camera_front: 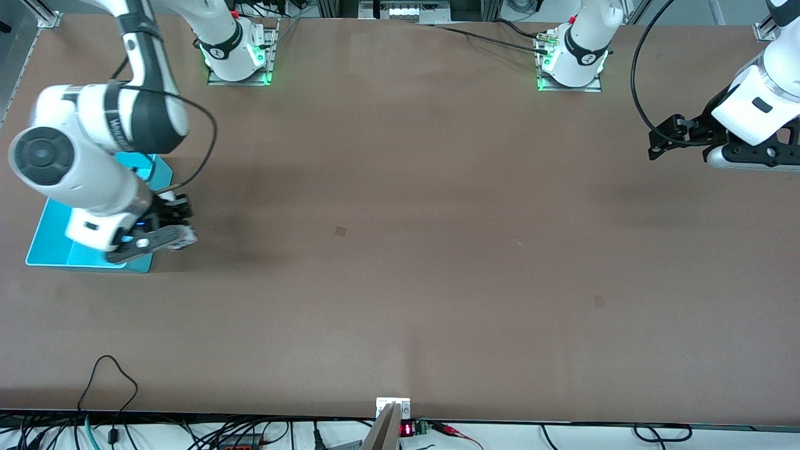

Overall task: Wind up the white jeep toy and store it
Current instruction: 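Carry the jeep with the right gripper over the blue bin, then lower the held jeep into the blue bin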

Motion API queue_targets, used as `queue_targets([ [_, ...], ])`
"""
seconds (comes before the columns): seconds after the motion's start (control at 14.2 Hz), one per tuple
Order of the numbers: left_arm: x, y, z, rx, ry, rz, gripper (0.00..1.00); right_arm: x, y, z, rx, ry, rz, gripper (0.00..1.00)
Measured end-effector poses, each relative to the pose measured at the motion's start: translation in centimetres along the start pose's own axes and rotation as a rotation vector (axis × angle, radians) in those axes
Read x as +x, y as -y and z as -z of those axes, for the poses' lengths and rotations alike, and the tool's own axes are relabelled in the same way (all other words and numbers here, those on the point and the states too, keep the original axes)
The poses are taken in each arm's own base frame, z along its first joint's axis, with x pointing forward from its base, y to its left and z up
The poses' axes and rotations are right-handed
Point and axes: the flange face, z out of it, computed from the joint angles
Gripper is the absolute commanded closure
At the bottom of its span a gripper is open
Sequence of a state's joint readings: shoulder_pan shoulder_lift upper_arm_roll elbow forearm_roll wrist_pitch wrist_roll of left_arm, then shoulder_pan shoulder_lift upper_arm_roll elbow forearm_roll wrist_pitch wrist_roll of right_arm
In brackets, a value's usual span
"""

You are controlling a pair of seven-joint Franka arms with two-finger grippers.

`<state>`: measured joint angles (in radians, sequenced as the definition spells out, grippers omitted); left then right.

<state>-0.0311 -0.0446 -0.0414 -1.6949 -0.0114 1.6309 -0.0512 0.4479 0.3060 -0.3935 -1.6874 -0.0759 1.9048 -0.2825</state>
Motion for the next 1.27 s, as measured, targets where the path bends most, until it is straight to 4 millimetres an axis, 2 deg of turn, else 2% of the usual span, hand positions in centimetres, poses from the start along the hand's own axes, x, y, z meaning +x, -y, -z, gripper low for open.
queue_targets([
  [0.28,0.0,0.1,0.0,0.005,0.0,-0.026,0.0,-3.1,-6.8,-1.8,-0.033,0.047,-0.155,1.0],
  [0.49,0.0,0.1,0.0,0.007,0.0,-0.037,0.0,-6.3,-11.9,-5.0,-0.02,0.083,-0.245,1.0],
  [0.64,0.0,0.1,0.0,0.008,0.0,-0.037,0.0,-8.5,-14.4,-7.4,-0.01,0.093,-0.283,1.0],
  [0.85,-0.1,0.2,-0.1,0.008,0.01,-0.036,0.0,-11.5,-16.0,-11.6,0.001,0.081,-0.306,1.0],
  [1.27,-0.2,0.3,-0.1,0.008,0.015,-0.035,0.0,-17.6,-15.7,-20.4,0.004,0.022,-0.347,1.0],
])
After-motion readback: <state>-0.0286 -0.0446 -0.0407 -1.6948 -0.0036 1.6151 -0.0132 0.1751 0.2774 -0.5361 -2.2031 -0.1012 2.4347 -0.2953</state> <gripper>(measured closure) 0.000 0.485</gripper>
